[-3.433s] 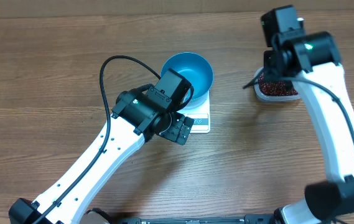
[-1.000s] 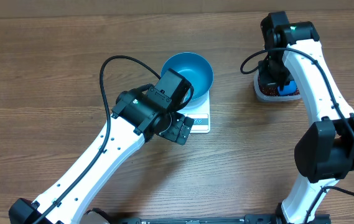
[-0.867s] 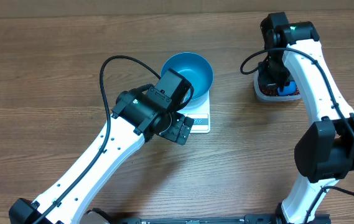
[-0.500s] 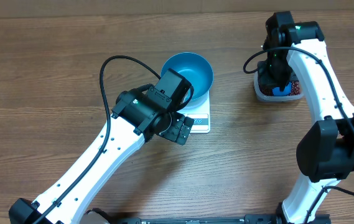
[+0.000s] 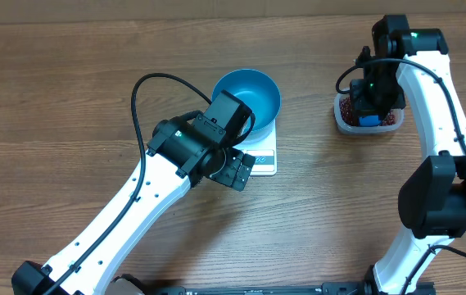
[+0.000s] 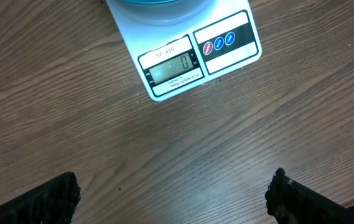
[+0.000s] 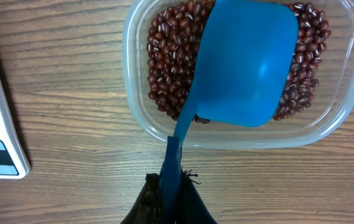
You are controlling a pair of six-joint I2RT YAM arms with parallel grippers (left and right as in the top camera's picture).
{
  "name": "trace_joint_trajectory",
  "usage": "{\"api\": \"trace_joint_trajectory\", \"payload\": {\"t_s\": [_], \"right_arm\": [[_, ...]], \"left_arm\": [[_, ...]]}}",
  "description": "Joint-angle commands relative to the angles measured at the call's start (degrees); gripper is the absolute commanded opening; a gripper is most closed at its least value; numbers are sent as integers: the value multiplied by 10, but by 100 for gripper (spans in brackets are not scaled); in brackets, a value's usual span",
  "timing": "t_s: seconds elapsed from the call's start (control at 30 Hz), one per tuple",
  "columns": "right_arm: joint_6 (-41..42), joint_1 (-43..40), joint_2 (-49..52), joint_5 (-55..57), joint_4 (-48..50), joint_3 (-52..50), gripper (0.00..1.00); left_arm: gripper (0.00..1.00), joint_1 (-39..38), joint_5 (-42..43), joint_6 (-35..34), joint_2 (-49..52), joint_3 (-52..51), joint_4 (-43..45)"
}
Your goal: Scoop item into bowl and weigh 150g on scale
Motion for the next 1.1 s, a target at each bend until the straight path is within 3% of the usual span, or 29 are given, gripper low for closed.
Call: {"api": "trace_joint_trajectory", "payload": {"t_s": [0.0, 0.57, 1.07], "right_arm": [[-24, 2, 10, -66, -3, 7, 4], [-36, 2, 10, -110, 2, 7, 4], [-84, -43, 10, -222, 11, 7, 4]], "left_arm": [[99, 0, -3, -4, -3, 11, 0], [100, 0, -3, -4, -2, 11, 0], [99, 0, -3, -4, -2, 11, 0]]}}
